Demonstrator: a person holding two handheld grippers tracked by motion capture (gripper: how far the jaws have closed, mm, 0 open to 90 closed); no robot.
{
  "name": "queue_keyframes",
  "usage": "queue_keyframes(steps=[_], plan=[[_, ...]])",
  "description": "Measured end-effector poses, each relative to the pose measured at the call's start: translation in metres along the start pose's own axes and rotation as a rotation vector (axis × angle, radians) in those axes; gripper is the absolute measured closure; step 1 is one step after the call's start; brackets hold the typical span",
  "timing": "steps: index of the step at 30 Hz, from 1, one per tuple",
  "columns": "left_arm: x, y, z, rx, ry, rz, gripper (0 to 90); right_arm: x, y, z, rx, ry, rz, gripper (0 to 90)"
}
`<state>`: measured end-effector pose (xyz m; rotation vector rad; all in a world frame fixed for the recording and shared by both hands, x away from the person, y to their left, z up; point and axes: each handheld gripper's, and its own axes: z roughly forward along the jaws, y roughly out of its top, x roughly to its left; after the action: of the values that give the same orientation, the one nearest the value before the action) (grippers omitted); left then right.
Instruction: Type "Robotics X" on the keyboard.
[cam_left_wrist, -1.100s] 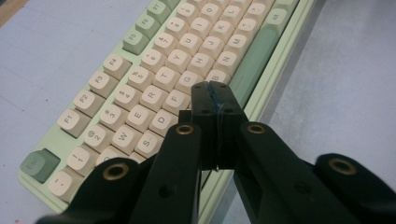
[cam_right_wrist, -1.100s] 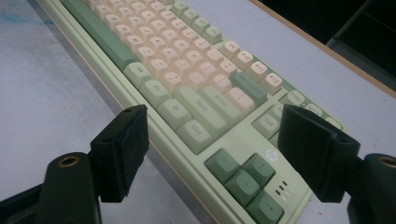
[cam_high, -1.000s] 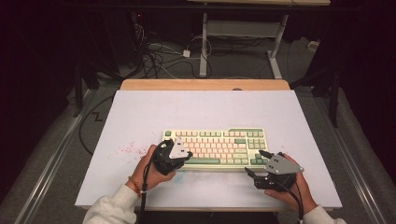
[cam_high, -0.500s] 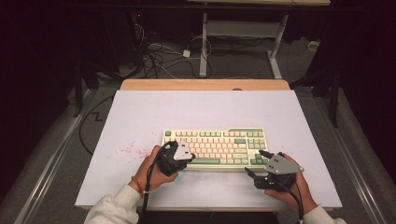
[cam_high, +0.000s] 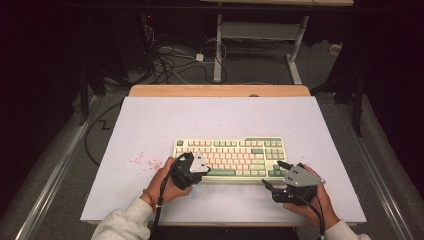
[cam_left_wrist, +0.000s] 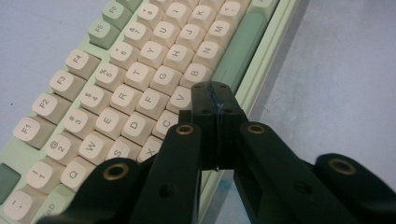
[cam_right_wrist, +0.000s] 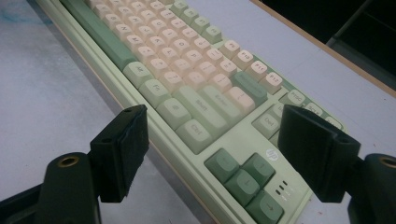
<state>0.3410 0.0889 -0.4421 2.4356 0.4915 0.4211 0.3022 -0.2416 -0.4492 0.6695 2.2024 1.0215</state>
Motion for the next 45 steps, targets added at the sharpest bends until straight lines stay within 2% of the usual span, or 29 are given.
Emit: queue_keyframes(steps=[21, 45], plan=[[0.0031, -0.0022, 0.0057, 0.023, 0.007, -0.008, 87.0, 0.0003, -0.0002, 0.0005, 0.006, 0.005, -0.004, 24.9], [0.0016, -0.0015, 0.0079, 0.037, 0.021, 0.003, 86.6, 0.0008, -0.0003, 0.0008, 0.010, 0.007, -0.006, 25.0]])
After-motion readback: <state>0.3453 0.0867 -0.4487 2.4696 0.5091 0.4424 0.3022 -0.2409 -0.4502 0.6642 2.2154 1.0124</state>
